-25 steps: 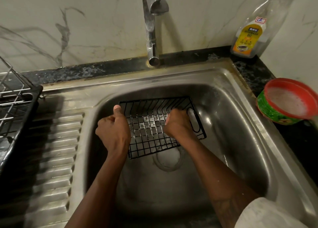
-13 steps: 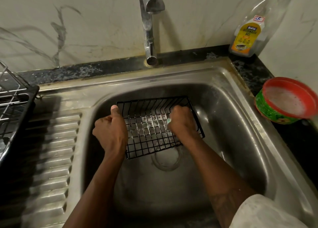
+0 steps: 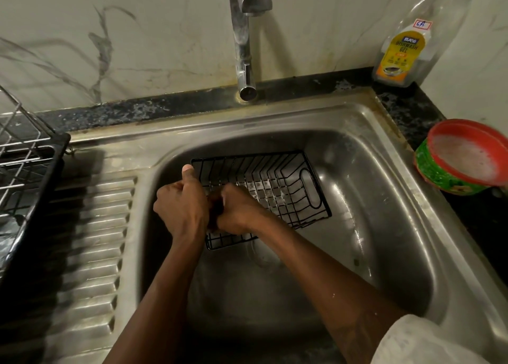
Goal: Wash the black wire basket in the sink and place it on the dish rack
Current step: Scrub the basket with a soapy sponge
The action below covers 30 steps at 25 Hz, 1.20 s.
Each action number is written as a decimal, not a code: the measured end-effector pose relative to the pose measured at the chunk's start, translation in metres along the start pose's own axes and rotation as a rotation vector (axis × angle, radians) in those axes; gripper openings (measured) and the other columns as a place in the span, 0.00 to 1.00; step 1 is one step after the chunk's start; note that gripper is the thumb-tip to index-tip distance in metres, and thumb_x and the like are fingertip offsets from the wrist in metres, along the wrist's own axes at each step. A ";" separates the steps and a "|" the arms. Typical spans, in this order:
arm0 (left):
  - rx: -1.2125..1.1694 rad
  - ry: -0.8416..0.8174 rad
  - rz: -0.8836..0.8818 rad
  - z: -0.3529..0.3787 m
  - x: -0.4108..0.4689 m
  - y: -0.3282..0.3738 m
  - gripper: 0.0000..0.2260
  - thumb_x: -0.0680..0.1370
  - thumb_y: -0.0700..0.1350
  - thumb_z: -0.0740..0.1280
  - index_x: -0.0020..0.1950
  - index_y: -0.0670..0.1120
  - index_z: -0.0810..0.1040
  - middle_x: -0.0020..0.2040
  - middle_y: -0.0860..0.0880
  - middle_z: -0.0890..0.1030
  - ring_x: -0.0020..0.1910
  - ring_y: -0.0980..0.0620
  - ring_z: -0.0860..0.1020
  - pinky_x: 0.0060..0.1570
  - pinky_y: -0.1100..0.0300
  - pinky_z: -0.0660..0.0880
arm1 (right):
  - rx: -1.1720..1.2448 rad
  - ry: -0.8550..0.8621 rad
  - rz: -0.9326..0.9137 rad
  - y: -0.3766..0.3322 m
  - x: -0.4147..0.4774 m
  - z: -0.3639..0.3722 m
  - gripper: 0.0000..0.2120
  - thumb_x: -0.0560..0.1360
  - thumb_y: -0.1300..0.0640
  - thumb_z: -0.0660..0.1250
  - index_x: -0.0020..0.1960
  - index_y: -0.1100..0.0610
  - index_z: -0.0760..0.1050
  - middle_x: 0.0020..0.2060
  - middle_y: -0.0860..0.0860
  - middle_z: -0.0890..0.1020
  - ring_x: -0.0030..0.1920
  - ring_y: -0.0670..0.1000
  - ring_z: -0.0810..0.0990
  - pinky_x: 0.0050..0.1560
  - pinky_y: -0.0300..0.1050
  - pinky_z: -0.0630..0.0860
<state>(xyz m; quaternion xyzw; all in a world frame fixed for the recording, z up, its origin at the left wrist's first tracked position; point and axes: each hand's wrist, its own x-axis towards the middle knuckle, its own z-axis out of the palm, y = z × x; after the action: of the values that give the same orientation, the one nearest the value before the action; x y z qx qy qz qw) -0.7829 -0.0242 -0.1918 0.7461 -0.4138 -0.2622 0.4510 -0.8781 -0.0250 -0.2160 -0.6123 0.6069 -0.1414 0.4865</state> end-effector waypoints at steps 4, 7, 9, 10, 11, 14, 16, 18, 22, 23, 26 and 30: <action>0.041 0.009 0.023 -0.002 0.002 0.000 0.30 0.82 0.57 0.61 0.34 0.33 0.78 0.31 0.37 0.80 0.35 0.38 0.80 0.43 0.53 0.71 | -0.325 0.117 0.181 0.031 -0.003 -0.035 0.10 0.71 0.57 0.78 0.51 0.57 0.83 0.49 0.52 0.84 0.51 0.50 0.82 0.52 0.44 0.81; 0.037 0.006 0.030 -0.002 0.002 0.000 0.30 0.82 0.57 0.61 0.34 0.32 0.77 0.32 0.35 0.80 0.36 0.36 0.79 0.45 0.50 0.75 | -0.495 0.346 0.435 0.060 -0.014 -0.065 0.17 0.73 0.59 0.76 0.60 0.58 0.79 0.58 0.57 0.81 0.57 0.55 0.82 0.55 0.45 0.79; 0.032 0.011 0.028 -0.002 0.003 -0.001 0.30 0.82 0.57 0.61 0.33 0.32 0.76 0.31 0.35 0.80 0.35 0.35 0.79 0.45 0.49 0.75 | -0.508 0.326 0.477 0.061 -0.019 -0.065 0.19 0.73 0.60 0.75 0.63 0.59 0.77 0.62 0.58 0.78 0.61 0.57 0.80 0.58 0.46 0.78; 0.034 0.010 0.031 -0.002 0.003 -0.001 0.30 0.82 0.57 0.61 0.33 0.32 0.76 0.31 0.35 0.79 0.35 0.36 0.79 0.45 0.49 0.75 | -0.498 0.294 0.457 0.054 -0.019 -0.060 0.19 0.73 0.61 0.75 0.63 0.59 0.77 0.63 0.58 0.77 0.62 0.57 0.79 0.60 0.47 0.77; 0.035 0.011 0.037 -0.002 0.003 -0.001 0.30 0.82 0.57 0.61 0.33 0.33 0.76 0.31 0.35 0.79 0.35 0.36 0.78 0.43 0.51 0.73 | -0.469 0.270 0.422 0.043 -0.019 -0.051 0.19 0.73 0.61 0.74 0.63 0.59 0.77 0.63 0.58 0.77 0.62 0.57 0.79 0.60 0.47 0.77; 0.047 0.019 0.044 -0.002 0.003 -0.002 0.30 0.83 0.57 0.61 0.33 0.33 0.77 0.31 0.36 0.79 0.35 0.39 0.78 0.43 0.54 0.69 | -0.357 0.157 0.277 0.006 -0.016 -0.022 0.15 0.72 0.63 0.74 0.58 0.58 0.79 0.58 0.57 0.78 0.57 0.57 0.81 0.55 0.47 0.81; 0.032 0.013 0.042 -0.001 0.004 -0.003 0.29 0.82 0.57 0.61 0.32 0.34 0.77 0.30 0.38 0.79 0.35 0.38 0.79 0.47 0.51 0.74 | -0.279 0.061 0.169 -0.014 -0.018 -0.004 0.12 0.70 0.61 0.75 0.53 0.57 0.81 0.53 0.56 0.81 0.52 0.56 0.83 0.50 0.46 0.82; 0.012 0.013 0.037 0.000 0.004 -0.004 0.29 0.81 0.57 0.61 0.32 0.35 0.78 0.30 0.39 0.80 0.35 0.38 0.79 0.49 0.47 0.77 | -0.259 0.000 0.117 -0.018 -0.015 0.007 0.06 0.70 0.59 0.75 0.46 0.55 0.81 0.48 0.54 0.82 0.49 0.56 0.83 0.44 0.43 0.80; 0.016 0.001 0.055 0.000 0.004 -0.005 0.30 0.82 0.58 0.60 0.33 0.34 0.77 0.30 0.37 0.79 0.35 0.35 0.79 0.46 0.47 0.78 | -0.322 0.164 0.330 0.019 -0.006 -0.022 0.18 0.69 0.60 0.78 0.57 0.58 0.80 0.56 0.56 0.81 0.56 0.56 0.82 0.53 0.45 0.81; 0.017 0.000 0.059 0.000 0.004 -0.005 0.30 0.82 0.58 0.60 0.33 0.34 0.77 0.30 0.36 0.79 0.34 0.35 0.79 0.46 0.47 0.78 | -0.347 0.237 0.386 0.032 -0.009 -0.037 0.20 0.71 0.61 0.77 0.61 0.59 0.78 0.59 0.57 0.80 0.58 0.56 0.81 0.55 0.46 0.79; -0.001 -0.003 0.065 -0.001 0.004 -0.005 0.30 0.82 0.57 0.61 0.34 0.32 0.76 0.29 0.36 0.77 0.30 0.39 0.74 0.43 0.48 0.76 | -0.457 0.355 0.461 0.057 -0.018 -0.063 0.21 0.75 0.64 0.72 0.67 0.59 0.75 0.66 0.59 0.75 0.64 0.58 0.77 0.58 0.47 0.77; -0.021 -0.028 0.096 -0.003 0.003 -0.004 0.35 0.82 0.62 0.60 0.32 0.31 0.69 0.26 0.44 0.68 0.27 0.48 0.66 0.36 0.54 0.69 | -0.524 0.349 0.443 0.058 -0.019 -0.064 0.20 0.75 0.64 0.71 0.66 0.58 0.76 0.66 0.58 0.75 0.65 0.58 0.77 0.61 0.48 0.76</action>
<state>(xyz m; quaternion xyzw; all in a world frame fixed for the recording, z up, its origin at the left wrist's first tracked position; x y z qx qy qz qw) -0.7781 -0.0242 -0.1939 0.7170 -0.4526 -0.2550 0.4648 -0.9658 -0.0227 -0.2211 -0.5367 0.8138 0.0251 0.2215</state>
